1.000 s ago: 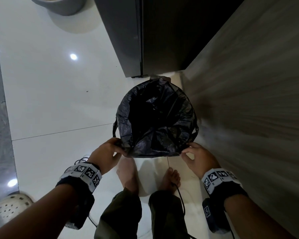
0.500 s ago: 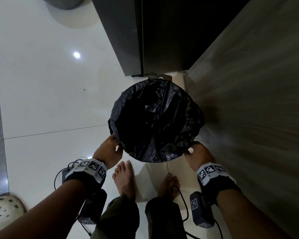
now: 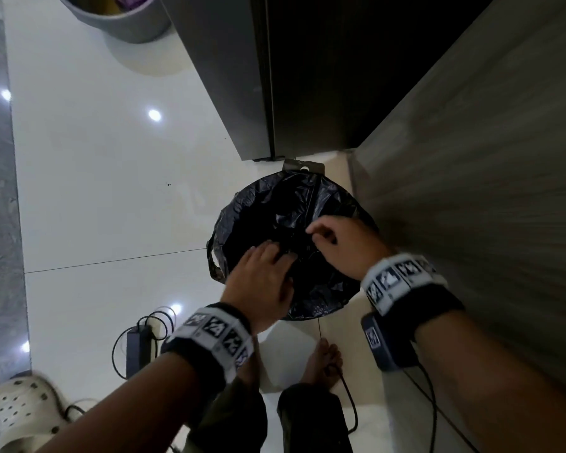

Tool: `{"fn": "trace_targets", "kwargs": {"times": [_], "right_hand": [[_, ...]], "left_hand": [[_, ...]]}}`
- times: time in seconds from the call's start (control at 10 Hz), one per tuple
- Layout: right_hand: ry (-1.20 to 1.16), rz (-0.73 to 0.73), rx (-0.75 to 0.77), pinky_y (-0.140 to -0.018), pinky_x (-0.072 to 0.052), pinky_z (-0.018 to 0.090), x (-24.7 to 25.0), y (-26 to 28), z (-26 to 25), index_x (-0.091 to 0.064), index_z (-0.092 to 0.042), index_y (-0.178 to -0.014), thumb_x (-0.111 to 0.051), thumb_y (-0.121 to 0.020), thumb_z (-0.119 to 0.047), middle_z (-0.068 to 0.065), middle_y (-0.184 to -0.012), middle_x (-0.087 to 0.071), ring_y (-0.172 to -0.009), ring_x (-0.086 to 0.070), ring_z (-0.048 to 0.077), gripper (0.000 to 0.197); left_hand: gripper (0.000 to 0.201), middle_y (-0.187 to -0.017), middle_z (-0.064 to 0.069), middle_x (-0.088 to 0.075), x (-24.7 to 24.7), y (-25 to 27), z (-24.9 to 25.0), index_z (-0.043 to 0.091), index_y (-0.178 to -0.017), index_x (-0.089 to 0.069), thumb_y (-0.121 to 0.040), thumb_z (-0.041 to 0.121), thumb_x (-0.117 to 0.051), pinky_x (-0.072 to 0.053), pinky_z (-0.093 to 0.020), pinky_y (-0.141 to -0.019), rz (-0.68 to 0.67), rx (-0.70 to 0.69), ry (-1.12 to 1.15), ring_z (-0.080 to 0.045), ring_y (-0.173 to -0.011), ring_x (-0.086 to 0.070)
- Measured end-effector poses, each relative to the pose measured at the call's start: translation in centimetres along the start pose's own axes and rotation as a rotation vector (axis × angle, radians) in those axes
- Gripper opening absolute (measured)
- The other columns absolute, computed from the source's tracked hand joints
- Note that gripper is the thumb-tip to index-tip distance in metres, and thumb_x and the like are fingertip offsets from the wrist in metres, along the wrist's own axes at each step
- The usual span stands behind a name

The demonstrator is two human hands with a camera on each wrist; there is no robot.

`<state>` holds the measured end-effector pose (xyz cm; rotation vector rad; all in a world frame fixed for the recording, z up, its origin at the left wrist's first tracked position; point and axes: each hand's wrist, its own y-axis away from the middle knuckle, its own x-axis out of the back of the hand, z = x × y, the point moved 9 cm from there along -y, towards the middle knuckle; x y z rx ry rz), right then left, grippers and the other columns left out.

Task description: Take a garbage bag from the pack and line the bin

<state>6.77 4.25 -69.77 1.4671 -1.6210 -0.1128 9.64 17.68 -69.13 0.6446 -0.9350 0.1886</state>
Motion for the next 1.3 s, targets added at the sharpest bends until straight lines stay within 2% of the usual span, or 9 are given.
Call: {"fn": "trace_targets", "kwargs": {"times": [0.1, 0.3, 0.4, 0.5, 0.6, 0.7, 0.8, 1.0, 1.3], "right_hand": [[0.154, -0.147, -0.051, -0.089, -0.048, 0.031, -1.4, -3.0, 0.3, -0.067, -0.024, -0.11, -0.051, -0.091, -0.026, 0.003, -0.119, -0.067, -0.104, -0.062, 0.024, 0.024], [0.162, -0.018, -0.16, -0.108, -0.034, 0.036, 0.3, -4.3, 1.5, -0.036, -0.021, -0.142, -0.047, -0.088, -0.032, 0.006, -0.148, -0.041, -0.134, -0.038, 0.029, 0.056], [0.078, 0.112, -0.16, -0.098, -0.044, 0.038, 1.6, -2.8, 0.7, -0.051, -0.029, -0.129, -0.047, -0.086, -0.034, 0.001, -0.136, -0.054, -0.123, -0.051, 0.026, 0.043], [0.056, 0.341, -0.168, -0.097, -0.045, 0.041, 4.6, 0.0, 0.7, -0.055, -0.03, -0.122, -0.049, -0.089, -0.03, 0.001, -0.131, -0.052, -0.119, -0.051, 0.023, 0.033], [0.027, 0.488, -0.233, -0.099, -0.039, 0.041, 6.2, 2.2, 2.8, -0.048, -0.028, -0.131, -0.054, -0.089, -0.024, 0.003, -0.14, -0.042, -0.127, -0.041, 0.025, 0.043], [-0.163, 0.377, -0.351, -0.104, -0.038, 0.044, 4.4, 2.1, 6.3, -0.038, -0.026, -0.14, -0.053, -0.091, -0.021, 0.007, -0.146, -0.041, -0.132, -0.041, 0.029, 0.051], [-0.378, 0.291, -0.348, -0.102, -0.041, 0.039, 2.5, 1.1, 7.7, -0.043, -0.022, -0.138, -0.048, -0.095, -0.019, 0.011, -0.14, -0.05, -0.127, -0.048, 0.032, 0.044], [-0.356, 0.253, -0.307, -0.084, -0.037, 0.029, 1.9, 0.3, 7.5, -0.054, -0.016, -0.128, -0.04, -0.096, -0.015, 0.015, -0.127, -0.06, -0.114, -0.055, 0.035, 0.036], [-0.401, 0.293, -0.375, -0.094, -0.046, 0.038, 2.8, 3.1, 9.1, -0.053, -0.025, -0.128, -0.05, -0.092, -0.026, 0.005, -0.126, -0.063, -0.114, -0.059, 0.028, 0.036]], "left_hand": [[0.05, -0.144, -0.007, -0.043, -4.8, -1.2, -0.4, 0.023, -0.137, -0.039, -0.091, 0.042, -0.031, -0.016, -0.049, -0.116, -0.342, 0.068, -0.201, -0.028, -0.137, -0.032], [0.05, -0.138, -0.011, -0.053, -7.3, 0.4, -2.6, 0.012, -0.13, -0.05, -0.095, 0.042, -0.033, -0.029, -0.046, -0.111, -0.721, 0.215, -0.302, -0.031, -0.131, -0.043], [0.042, -0.133, -0.008, -0.056, -5.2, -0.4, -1.7, 0.02, -0.129, -0.051, -0.095, 0.036, -0.031, -0.039, -0.044, -0.104, -0.608, 0.12, -0.254, -0.03, -0.127, -0.047], [0.035, -0.104, -0.008, -0.067, 1.0, -2.1, -2.0, 0.025, -0.106, -0.062, -0.084, 0.034, -0.037, -0.052, -0.039, -0.079, -0.047, 0.107, 0.106, -0.03, -0.099, -0.062], [0.045, -0.116, -0.014, -0.057, 5.7, -1.0, -4.1, 0.017, -0.123, -0.054, -0.081, 0.03, -0.048, -0.049, -0.042, -0.088, 0.359, 0.167, 0.131, -0.033, -0.109, -0.051], [0.063, -0.141, -0.016, -0.038, 5.2, -0.5, -7.4, 0.014, -0.141, -0.031, -0.084, 0.026, -0.055, -0.035, -0.042, -0.105, 0.323, 0.446, 0.363, -0.032, -0.132, -0.033], [0.055, -0.135, -0.016, -0.049, 3.9, -1.1, -8.5, 0.011, -0.136, -0.036, -0.085, 0.02, -0.055, -0.036, -0.036, -0.1, 0.228, 0.525, 0.538, -0.032, -0.125, -0.044], [0.033, -0.111, -0.01, -0.064, 4.4, -1.5, -8.5, 0.012, -0.117, -0.051, -0.084, 0.018, -0.053, -0.036, -0.028, -0.079, 0.241, 0.536, 0.58, -0.029, -0.101, -0.057], [0.053, -0.121, -0.006, -0.06, 5.1, 2.8, -9.3, 0.021, -0.137, -0.039, -0.088, 0.022, -0.056, -0.047, -0.038, -0.095, 0.265, 0.595, 0.66, -0.023, -0.112, -0.058]]}}
